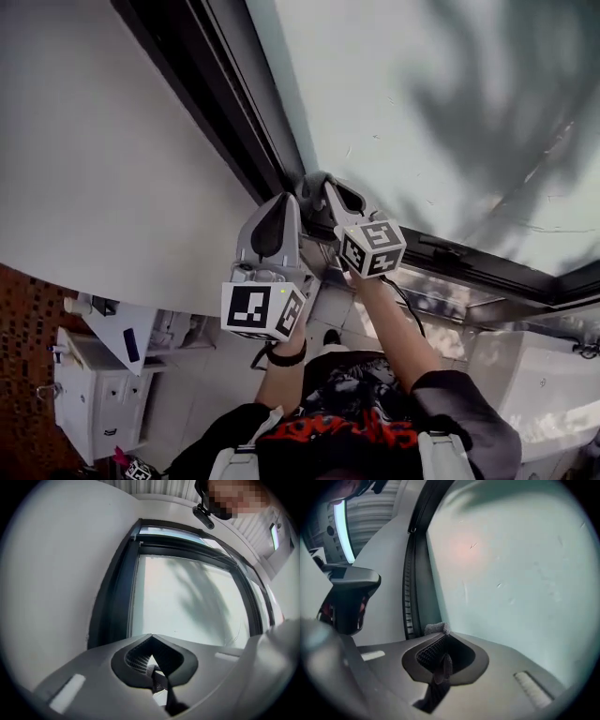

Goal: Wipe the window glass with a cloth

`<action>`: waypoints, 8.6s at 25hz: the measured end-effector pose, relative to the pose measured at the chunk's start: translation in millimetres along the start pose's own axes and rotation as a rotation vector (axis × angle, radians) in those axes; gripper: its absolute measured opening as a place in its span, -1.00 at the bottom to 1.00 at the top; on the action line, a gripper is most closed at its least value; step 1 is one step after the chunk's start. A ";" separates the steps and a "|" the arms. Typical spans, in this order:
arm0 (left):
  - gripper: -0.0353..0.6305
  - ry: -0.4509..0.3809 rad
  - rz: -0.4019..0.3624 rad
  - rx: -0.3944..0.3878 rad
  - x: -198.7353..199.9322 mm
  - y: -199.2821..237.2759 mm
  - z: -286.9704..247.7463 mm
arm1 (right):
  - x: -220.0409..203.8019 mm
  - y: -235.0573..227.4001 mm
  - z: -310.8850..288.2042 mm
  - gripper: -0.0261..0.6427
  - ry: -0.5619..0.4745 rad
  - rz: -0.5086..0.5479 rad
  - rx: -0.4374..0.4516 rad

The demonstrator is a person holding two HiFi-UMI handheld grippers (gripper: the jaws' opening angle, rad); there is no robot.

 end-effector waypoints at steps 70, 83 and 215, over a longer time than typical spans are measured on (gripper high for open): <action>-0.95 0.187 0.032 -0.517 -67.8 -200.0 -84.2 | 90.6 -350.8 567.3 -0.87 -0.329 -0.062 -1.201; -0.95 0.183 -0.002 -0.310 -63.2 -112.6 -45.0 | 28.7 -129.6 217.0 -0.87 -0.115 -0.016 -0.338; -0.95 0.161 0.131 -0.501 -71.2 -170.1 -15.4 | 100.1 -44.5 250.7 -0.88 -0.190 0.227 -0.359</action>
Point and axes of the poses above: the fingertips, and each gripper's own axes: z backward along the fingers, y to its left, x out of its top, the point moved 2 cm from there along z, backward along the fingers, and after that the axes turned 2 degrees about z, right-handed, at the moved point
